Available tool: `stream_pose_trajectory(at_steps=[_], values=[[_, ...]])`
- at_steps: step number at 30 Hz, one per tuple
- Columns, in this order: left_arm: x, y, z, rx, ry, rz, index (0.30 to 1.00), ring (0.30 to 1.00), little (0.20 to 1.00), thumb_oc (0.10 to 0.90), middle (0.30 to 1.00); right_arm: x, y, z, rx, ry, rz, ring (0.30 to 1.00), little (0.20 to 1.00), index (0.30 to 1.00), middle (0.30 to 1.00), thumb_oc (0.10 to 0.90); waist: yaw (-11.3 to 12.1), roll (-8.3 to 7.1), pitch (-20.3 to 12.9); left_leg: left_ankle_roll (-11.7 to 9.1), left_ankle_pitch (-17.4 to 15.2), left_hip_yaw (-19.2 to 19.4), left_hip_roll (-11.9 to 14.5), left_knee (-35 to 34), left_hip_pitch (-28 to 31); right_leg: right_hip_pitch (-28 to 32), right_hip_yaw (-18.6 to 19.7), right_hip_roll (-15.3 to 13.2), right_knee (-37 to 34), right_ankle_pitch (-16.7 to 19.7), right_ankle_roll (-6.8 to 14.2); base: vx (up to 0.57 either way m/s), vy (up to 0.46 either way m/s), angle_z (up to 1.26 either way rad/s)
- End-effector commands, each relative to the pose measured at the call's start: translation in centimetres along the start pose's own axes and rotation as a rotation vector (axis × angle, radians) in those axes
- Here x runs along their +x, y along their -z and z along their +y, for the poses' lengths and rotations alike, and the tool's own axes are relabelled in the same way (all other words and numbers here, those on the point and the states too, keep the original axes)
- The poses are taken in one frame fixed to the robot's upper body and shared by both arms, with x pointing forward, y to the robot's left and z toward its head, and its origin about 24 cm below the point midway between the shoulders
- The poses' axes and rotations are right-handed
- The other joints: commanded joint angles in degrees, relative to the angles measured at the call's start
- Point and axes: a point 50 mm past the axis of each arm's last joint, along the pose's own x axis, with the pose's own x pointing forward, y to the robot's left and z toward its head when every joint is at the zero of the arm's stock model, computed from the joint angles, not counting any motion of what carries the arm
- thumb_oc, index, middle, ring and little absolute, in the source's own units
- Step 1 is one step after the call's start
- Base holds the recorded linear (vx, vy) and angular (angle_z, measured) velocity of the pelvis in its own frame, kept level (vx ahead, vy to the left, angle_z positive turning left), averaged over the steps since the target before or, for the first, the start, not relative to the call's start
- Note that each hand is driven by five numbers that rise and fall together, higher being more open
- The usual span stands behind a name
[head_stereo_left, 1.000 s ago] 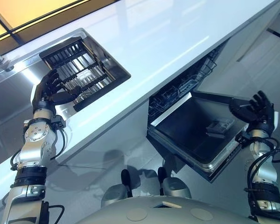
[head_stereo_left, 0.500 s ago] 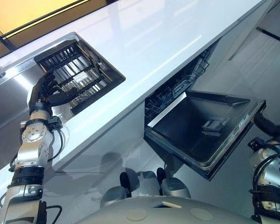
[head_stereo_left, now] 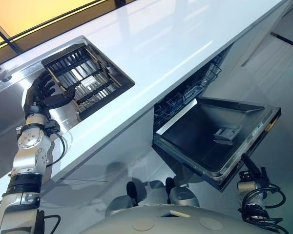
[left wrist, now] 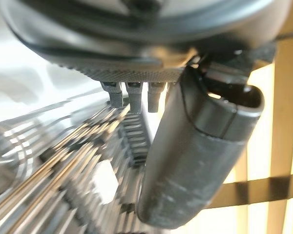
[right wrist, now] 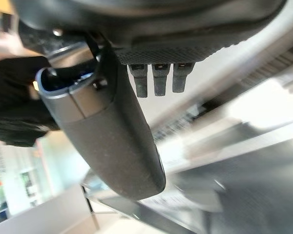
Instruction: Pick up plates and place into dishwasher.
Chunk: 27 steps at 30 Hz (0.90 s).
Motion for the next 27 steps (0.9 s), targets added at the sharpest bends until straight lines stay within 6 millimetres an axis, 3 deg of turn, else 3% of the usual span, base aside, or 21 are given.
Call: stream_pose_trajectory(at_steps=[1, 5, 8, 13, 17, 18, 21, 27], values=[[1.9, -9.5, 0.0, -0.135, 0.022, -0.442, 0.900, 0.900, 0.900, 0.800, 0.900, 0.5, -2.5, 4.3, 0.139, -0.347, -0.001, 0.900, 0.900, 0.900, 0.900, 0.800, 1.8, 3.43, -0.8, 3.4, -6.2, -0.2, -5.0, 3.3, -2.1, -7.8, -2.2, 2.9, 13.1, -6.4, 2.4, 0.00, -0.075, 0.13], [2.0, -11.7, 0.2, -0.216, 0.020, -0.530, 0.900, 0.900, 0.900, 0.800, 0.900, 0.7, -1.1, 4.8, 0.208, -0.446, 0.139, 0.900, 0.900, 0.900, 0.900, 0.800, 3.1, 3.95, 0.7, 3.0, -6.0, -1.8, -5.0, 4.3, -3.8, -8.5, -2.0, 2.9, 13.0, -6.5, 1.8, -0.03, -0.081, 0.18], [2.1, -13.2, 0.1, -0.210, 0.018, -0.582, 0.900, 0.900, 0.900, 0.800, 0.900, 0.4, -0.7, 6.5, 0.230, -0.502, 0.196, 0.900, 0.900, 0.900, 0.900, 0.800, 3.8, 4.17, 2.0, 2.6, -5.8, -2.6, -5.0, 5.3, -5.1, -8.7, -1.9, 3.0, 12.5, -6.2, 1.2, -0.06, -0.059, 0.20], [2.6, -15.0, -0.5, -0.240, 0.025, -0.623, 0.900, 0.900, 0.900, 0.800, 0.900, -2.1, -0.5, 13.1, 0.325, -0.779, 0.277, 0.900, 0.900, 0.900, 0.900, 0.800, 4.7, 4.65, 3.7, 2.0, -5.5, -3.5, -5.0, 6.3, -6.6, -8.6, -1.7, 3.2, 11.1, -5.6, 0.3, -0.07, -0.024, 0.13], [3.3, -15.6, -1.6, -0.255, 0.042, -0.631, 0.900, 0.900, 0.900, 0.800, 0.900, -7.7, -0.2, 20.0, 0.451, -1.149, 0.343, 0.900, 0.900, 0.900, 0.900, 0.800, 4.8, 4.42, 4.1, 1.9, -5.1, -3.4, -4.8, 6.3, -7.3, -8.7, -1.7, 3.3, 10.3, -5.2, -0.1, -0.07, 0.013, 0.00], [3.3, -15.7, -1.7, -0.252, 0.043, -0.632, 0.900, 0.900, 0.900, 0.800, 0.900, -8.6, -0.1, 20.6, 0.465, -1.209, 0.359, 0.900, 0.900, 0.900, 0.900, 0.800, 4.7, 4.32, 4.1, 2.0, -5.1, -3.3, -4.7, 6.3, -7.3, -8.7, -1.7, 3.3, 10.2, -5.1, -0.1, -0.06, 0.027, -0.09], [3.4, -15.4, -2.3, -0.226, 0.049, -0.633, 0.900, 0.900, 0.900, 0.800, 0.900, -14.9, -1.1, 24.2, 0.512, -1.505, 0.396, 0.900, 0.900, 0.900, 0.900, 0.800, 4.4, 3.60, 3.9, 2.1, -5.1, -3.0, -4.8, 6.1, -7.3, -8.9, -1.5, 3.2, 9.5, -4.6, 0.0, -0.03, 0.034, -0.17], [3.5, -14.5, -2.3, -0.222, 0.043, -0.614, 0.900, 0.900, 0.900, 0.800, 0.900, -23.0, -2.7, 26.1, 0.484, -1.925, 0.411, 0.900, 0.900, 0.900, 0.900, 0.800, 3.8, 2.47, 3.1, 2.3, -5.2, -2.3, -5.1, 5.5, -6.7, -8.7, -0.9, 3.3, 8.1, -4.0, 0.2, 0.00, 0.043, -0.34]])
